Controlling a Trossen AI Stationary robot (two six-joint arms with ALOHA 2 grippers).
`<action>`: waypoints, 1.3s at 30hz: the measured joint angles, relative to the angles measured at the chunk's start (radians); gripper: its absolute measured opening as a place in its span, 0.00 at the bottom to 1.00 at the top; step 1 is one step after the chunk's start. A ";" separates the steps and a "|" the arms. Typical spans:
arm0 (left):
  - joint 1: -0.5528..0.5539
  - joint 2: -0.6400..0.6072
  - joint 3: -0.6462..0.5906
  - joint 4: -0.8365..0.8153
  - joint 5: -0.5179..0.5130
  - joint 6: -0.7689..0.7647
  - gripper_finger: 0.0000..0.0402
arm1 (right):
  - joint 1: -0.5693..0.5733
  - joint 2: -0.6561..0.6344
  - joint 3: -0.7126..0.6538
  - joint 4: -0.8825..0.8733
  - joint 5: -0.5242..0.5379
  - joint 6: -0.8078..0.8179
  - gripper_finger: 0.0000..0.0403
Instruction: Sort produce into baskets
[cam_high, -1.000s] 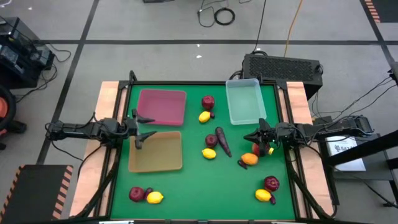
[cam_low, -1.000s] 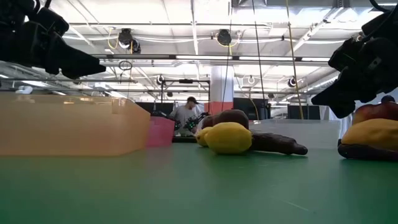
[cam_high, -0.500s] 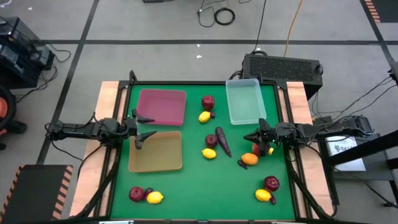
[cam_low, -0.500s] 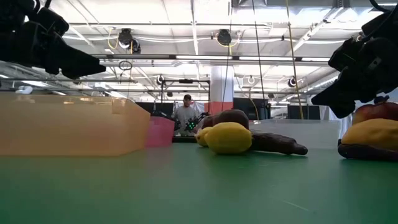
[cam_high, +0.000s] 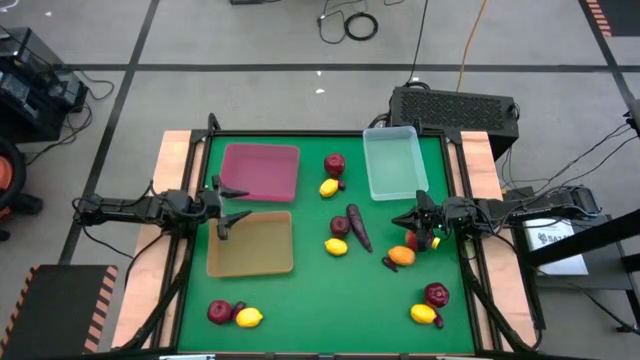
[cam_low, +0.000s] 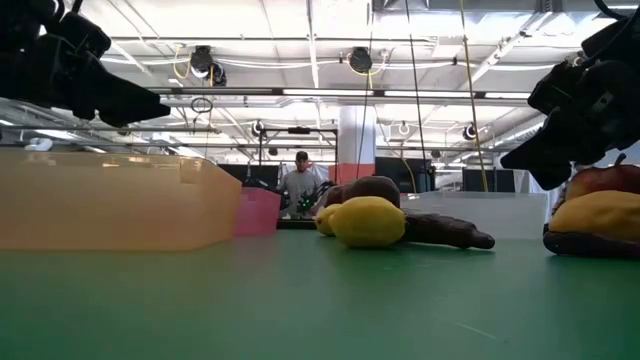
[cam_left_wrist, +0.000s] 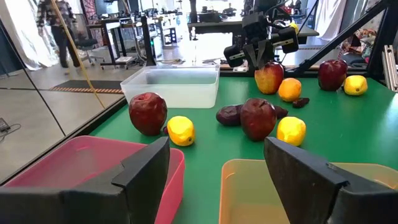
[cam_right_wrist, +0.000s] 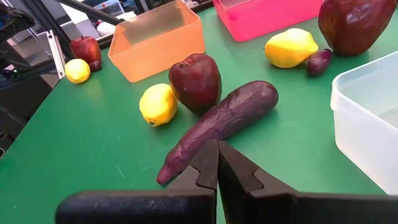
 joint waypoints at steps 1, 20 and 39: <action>0.000 0.000 0.000 0.000 0.000 0.000 0.67 | 0.000 0.000 0.000 0.000 0.000 0.000 0.00; 0.000 0.000 0.000 0.000 0.000 0.000 0.67 | 0.000 0.000 0.000 0.087 0.066 0.012 0.00; 0.000 0.001 -0.006 0.199 -0.063 -0.290 0.67 | 0.002 0.045 0.055 0.478 0.160 0.339 0.00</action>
